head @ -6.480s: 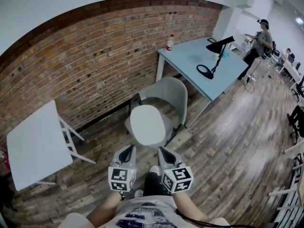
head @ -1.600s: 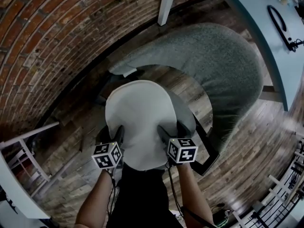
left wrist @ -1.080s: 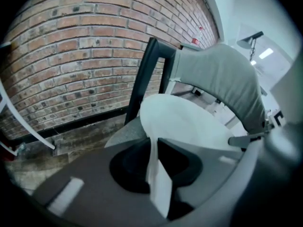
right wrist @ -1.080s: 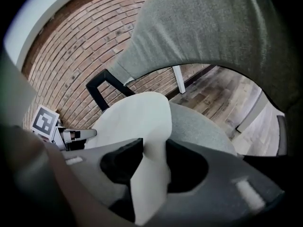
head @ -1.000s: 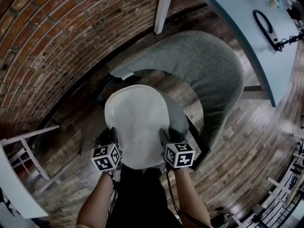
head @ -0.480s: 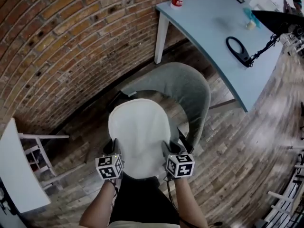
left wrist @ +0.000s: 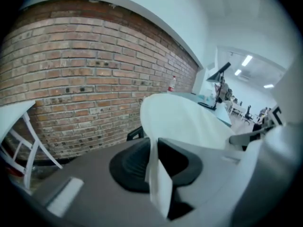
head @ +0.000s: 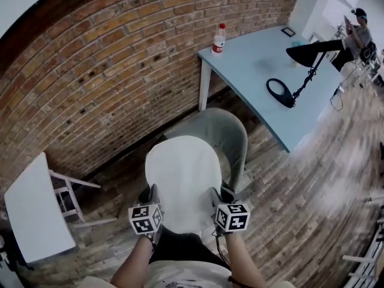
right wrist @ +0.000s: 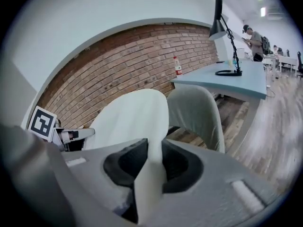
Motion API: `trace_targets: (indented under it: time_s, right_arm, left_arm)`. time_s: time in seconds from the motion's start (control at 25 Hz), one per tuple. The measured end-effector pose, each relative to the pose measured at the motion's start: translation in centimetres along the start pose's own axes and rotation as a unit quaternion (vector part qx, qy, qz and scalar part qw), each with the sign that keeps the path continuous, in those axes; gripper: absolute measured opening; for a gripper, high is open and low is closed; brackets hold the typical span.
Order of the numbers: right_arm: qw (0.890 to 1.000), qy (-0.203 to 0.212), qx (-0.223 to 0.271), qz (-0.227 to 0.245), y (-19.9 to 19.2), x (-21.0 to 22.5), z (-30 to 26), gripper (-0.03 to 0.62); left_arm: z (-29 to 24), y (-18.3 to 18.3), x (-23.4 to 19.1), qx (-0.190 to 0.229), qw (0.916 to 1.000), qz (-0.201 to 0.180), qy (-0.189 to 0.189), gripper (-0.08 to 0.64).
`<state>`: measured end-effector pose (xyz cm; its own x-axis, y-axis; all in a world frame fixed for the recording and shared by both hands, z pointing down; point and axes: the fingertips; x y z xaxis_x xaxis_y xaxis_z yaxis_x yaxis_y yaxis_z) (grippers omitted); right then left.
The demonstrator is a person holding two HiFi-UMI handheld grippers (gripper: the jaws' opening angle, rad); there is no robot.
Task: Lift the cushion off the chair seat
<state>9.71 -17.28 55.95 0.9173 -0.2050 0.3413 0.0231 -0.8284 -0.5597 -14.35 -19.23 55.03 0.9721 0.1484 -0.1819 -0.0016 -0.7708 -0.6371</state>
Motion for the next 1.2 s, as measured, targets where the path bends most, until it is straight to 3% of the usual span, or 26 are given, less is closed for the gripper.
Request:
trace_targets:
  time_s: [0.24,0.52,0.88,1.2]
  right_arm:
    - [0.999,-0.001,0.03,0.014,2.7,-2.0,5.8,0.089]
    - [0.998,-0.007,0.054,0.04,5.4,-3.8,9.4,0.089]
    - [0.995,-0.025,0.075,0.064,8.2,-4.6,12.5,0.089]
    - [0.994,-0.026,0.078,0.066,7.9,-5.1,12.8,0.077]
  left_arm:
    - [5.9,2.9,1.8,0.041,0.9989,-0.024,0.003,0.043]
    - [9.5,5.5,2.7,0.078,0.9966,-0.027,0.005,0.043]
    - [11.7,8.0,3.8,0.108,0.9934,-0.038,-0.001,0.044]
    - [12.2,8.2,3.7,0.11,0.993,-0.043,-0.002,0.045]
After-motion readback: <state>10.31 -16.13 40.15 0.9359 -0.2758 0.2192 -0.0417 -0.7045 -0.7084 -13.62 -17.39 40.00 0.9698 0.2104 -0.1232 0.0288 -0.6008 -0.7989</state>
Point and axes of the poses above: the fingertips, and each gripper's own axes: z backward along the fingers, x to its right, y out of its top, and after that the axes turned 14 degrees about -x, right-handed
